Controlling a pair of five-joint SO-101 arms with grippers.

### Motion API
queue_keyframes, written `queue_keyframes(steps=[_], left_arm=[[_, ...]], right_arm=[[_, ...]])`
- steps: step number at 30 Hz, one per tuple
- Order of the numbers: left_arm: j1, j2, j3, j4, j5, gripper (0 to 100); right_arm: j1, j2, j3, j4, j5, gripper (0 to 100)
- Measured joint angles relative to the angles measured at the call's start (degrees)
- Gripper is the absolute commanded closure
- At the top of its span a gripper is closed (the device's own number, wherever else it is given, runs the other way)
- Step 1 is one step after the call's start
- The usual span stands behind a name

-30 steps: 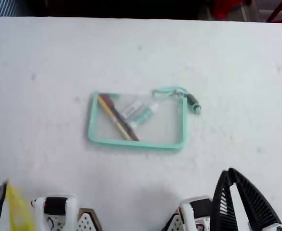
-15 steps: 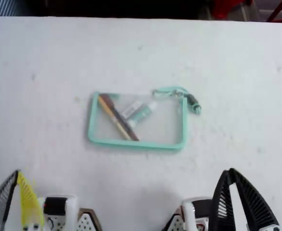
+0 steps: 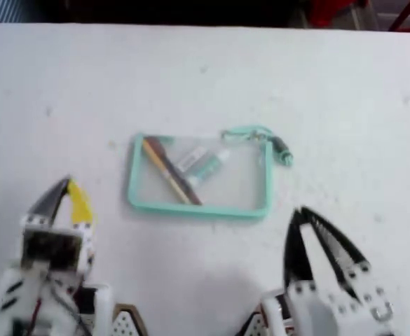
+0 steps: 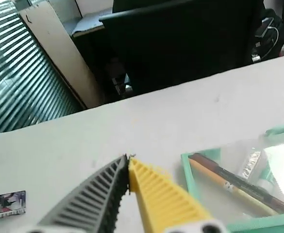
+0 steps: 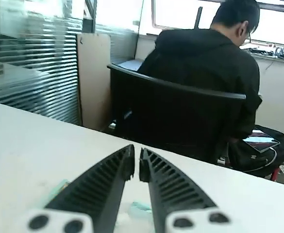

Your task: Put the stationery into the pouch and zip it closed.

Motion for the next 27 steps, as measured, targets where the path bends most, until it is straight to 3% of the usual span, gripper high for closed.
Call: queue_keyframes(steps=[11,22,27], left_arm=[[0.0,0.2,26.2,-20.0,0.0,98],[0.0,1.2,42.3,-36.0,0.0,98],[0.0,1.1,42.5,-37.9,0.0,98]], right_arm=[[10.4,0.1,27.1,-22.5,0.4,98.1],[10.7,0.6,52.3,-45.5,0.4,98.1],[11.0,0.4,62.9,-58.5,0.5,98.1]])
